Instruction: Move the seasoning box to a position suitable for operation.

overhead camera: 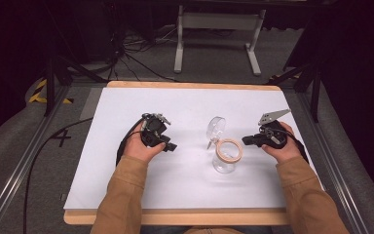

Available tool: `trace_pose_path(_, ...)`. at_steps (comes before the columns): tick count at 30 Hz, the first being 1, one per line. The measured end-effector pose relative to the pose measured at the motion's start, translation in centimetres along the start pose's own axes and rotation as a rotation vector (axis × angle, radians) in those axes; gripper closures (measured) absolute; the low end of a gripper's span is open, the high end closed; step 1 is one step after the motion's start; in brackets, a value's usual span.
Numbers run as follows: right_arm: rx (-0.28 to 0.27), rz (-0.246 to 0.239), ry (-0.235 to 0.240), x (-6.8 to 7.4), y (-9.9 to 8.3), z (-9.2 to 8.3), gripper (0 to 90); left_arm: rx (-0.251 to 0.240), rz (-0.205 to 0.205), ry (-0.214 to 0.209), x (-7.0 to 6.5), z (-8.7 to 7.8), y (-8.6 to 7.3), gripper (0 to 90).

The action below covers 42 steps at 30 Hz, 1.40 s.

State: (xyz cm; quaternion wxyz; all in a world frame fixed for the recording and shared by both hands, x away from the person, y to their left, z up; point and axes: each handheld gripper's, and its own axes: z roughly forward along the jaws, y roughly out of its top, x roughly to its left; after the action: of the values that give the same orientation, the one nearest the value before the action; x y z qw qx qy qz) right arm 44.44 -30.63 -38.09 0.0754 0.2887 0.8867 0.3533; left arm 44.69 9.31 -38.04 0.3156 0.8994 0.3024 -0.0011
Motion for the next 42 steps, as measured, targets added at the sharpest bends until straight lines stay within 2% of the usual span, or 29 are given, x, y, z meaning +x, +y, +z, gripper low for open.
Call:
trace_pose_path(4,-0.008,0.006,0.024,0.1,-0.1,-0.3,88.2,-0.035,0.018,-0.038,-0.9,-0.8,0.3,54.9)
trace_pose_path(6,-0.016,0.003,0.032,0.1,-0.1,-0.4,88.1,-0.029,0.03,-0.053,-0.9,-1.0,0.4,54.7)
trace_pose_path(7,-0.021,0.005,0.04,0.2,-0.1,-0.5,88.1,-0.05,0.016,-0.08,-1.0,-1.0,0.3,54.1)
trace_pose_path(8,-0.024,0.005,0.046,0.2,-0.1,-0.5,87.9,-0.098,0.006,-0.16,-1.0,-1.1,0.2,53.8)
trace_pose_path(9,-0.027,0.004,0.055,0.2,-0.1,-0.6,87.8,-0.126,0.004,-0.209,-0.9,-1.3,0.2,54.0)
trace_pose_path(10,-0.03,-0.001,0.059,0.3,0.0,-0.7,87.7,-0.144,0.002,-0.223,-1.0,-1.6,0.2,54.2)
trace_pose_path(14,-0.04,-0.01,0.073,0.5,0.0,-0.8,87.7,-0.134,0.006,-0.163,-1.4,-2.3,0.2,53.7)
trace_pose_path(23,-0.026,-0.018,0.096,0.6,-0.1,-0.3,87.9,-0.118,0.03,-0.102,-1.7,-2.7,0.2,54.0)
trace_pose_path(27,0.005,-0.02,0.108,0.7,-0.2,0.5,88.0,-0.109,0.097,-0.059,-2.2,-2.4,0.2,56.7)
trace_pose_path(29,0.013,-0.027,0.117,0.9,-0.1,0.8,88.1,-0.101,0.108,-0.065,-2.4,-2.4,0.3,56.8)
trace_pose_path(31,0.019,-0.033,0.12,1.1,0.0,1.0,88.1,-0.119,0.104,-0.073,-2.5,-2.4,0.3,56.8)
trace_pose_path(34,0.03,-0.039,0.108,1.3,0.0,1.4,88.5,-0.13,0.125,-0.06,-2.7,-2.2,0.3,55.7)
trace_pose_path(37,0.046,-0.029,0.097,1.4,-0.1,1.8,89.1,-0.114,0.124,-0.048,-2.7,-2.1,0.3,55.2)
trace_pose_path(40,0.056,-0.026,0.094,1.4,-0.1,2.1,89.4,-0.124,0.103,-0.054,-2.7,-2.0,0.3,53.9)
trace_pose_path(42,0.061,-0.022,0.094,1.4,-0.2,2.2,89.4,-0.124,0.109,-0.05,-2.6,-1.9,0.3,52.5)
